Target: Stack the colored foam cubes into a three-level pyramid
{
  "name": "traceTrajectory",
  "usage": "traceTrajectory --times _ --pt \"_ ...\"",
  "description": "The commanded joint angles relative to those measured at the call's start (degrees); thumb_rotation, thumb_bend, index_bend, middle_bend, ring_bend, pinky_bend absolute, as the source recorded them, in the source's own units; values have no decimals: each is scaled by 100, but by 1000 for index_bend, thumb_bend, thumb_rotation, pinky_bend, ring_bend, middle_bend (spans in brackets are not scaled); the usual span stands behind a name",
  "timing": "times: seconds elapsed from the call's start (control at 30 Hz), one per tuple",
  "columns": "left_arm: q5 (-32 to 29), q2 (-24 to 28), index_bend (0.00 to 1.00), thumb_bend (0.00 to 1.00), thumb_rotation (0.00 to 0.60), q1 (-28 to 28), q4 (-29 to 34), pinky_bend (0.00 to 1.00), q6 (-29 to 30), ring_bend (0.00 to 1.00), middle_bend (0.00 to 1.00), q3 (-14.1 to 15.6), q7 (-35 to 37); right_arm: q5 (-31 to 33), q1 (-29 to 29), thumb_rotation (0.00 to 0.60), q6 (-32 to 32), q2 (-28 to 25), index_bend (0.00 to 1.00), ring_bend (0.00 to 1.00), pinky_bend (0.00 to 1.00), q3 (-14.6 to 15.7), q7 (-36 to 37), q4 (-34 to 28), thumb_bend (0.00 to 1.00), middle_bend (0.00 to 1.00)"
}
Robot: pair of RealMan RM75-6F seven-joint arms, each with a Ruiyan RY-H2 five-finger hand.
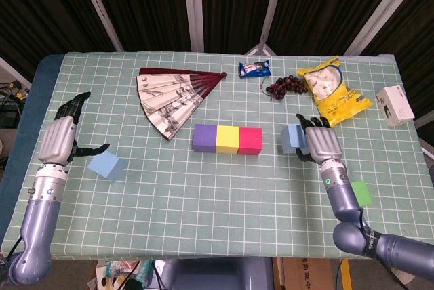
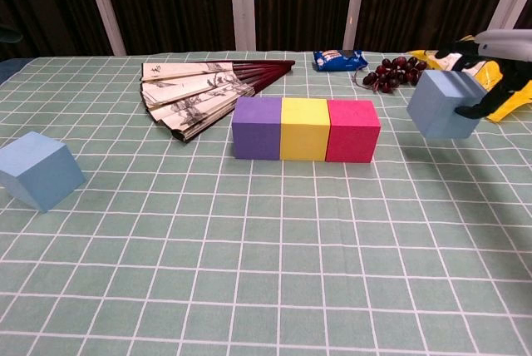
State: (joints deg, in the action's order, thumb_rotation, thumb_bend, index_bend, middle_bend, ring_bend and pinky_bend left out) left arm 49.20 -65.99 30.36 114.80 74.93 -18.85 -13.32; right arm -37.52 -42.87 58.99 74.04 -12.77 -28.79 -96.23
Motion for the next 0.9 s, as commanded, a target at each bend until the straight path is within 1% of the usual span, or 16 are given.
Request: traceTrajectory --times 0.03,0.23,0.3,0.47,0.63,0.9 --pt "-11 8 0 67 600 -2 5 33 -9 62 44 -8 15 50 -215 600 248 -22 0 123 0 -141 -348 -374 440 303" --pt "-70 56 0 67 600 -19 5 33 -52 62 44 -70 148 510 -707 600 717 247 0 123 0 -380 -1124 -696 440 303" --pt "-114 93 0 67 600 -26 -9 33 -109 62 44 -101 233 762 -944 600 992 456 0 123 0 -481 -1501 -697 440 303" --pt "-186 152 0 66 600 -32 -35 33 -232 62 44 -136 377 1407 -1245 600 1520 782 0 128 0 -615 -2086 -787 440 306" --pt "-242 197 0 67 600 -31 -53 33 -323 63 44 -164 486 1736 -1420 600 1824 1035 0 138 0 -716 -2334 -798 439 318" --pt "-255 272 0 66 600 -54 -41 33 -362 63 44 -209 629 1859 -1571 600 2065 1321 0 145 0 -804 -2459 -771 440 334"
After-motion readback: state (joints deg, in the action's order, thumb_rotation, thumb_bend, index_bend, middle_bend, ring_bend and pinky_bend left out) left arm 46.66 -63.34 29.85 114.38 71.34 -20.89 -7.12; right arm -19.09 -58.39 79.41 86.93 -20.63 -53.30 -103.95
